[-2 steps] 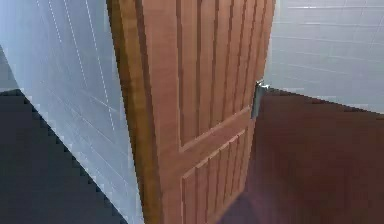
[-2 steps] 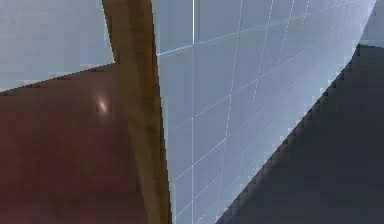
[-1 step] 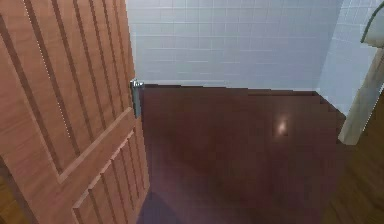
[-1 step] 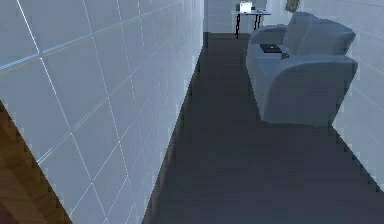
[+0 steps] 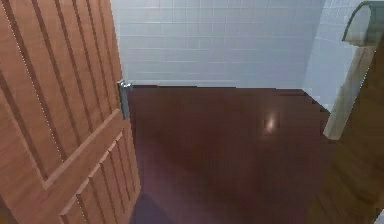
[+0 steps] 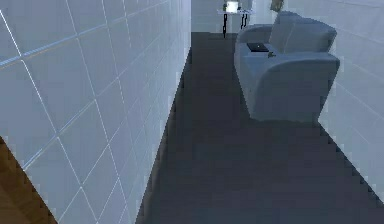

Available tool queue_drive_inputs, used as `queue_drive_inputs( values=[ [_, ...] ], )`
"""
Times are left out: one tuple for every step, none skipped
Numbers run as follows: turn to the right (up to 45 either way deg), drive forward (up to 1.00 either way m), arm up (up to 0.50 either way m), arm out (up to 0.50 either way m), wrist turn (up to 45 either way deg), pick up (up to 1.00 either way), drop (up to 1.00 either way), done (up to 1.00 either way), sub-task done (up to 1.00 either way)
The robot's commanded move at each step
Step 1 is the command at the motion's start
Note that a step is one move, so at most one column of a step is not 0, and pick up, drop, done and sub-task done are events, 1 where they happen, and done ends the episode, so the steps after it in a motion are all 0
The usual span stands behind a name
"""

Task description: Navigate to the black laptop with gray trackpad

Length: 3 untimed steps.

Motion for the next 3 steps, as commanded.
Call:
queue_drive_inputs(
  values=[
    [0.0,1.0,0.0,0.0,0.0,0.0,0.0,0.0,0.0],
    [0.0,0.45,0.0,0.0,0.0,0.0,0.0,0.0,0.0],
    [-39.0,0.0,0.0,0.0,0.0,0.0,0.0,0.0,0.0]
  ],
)
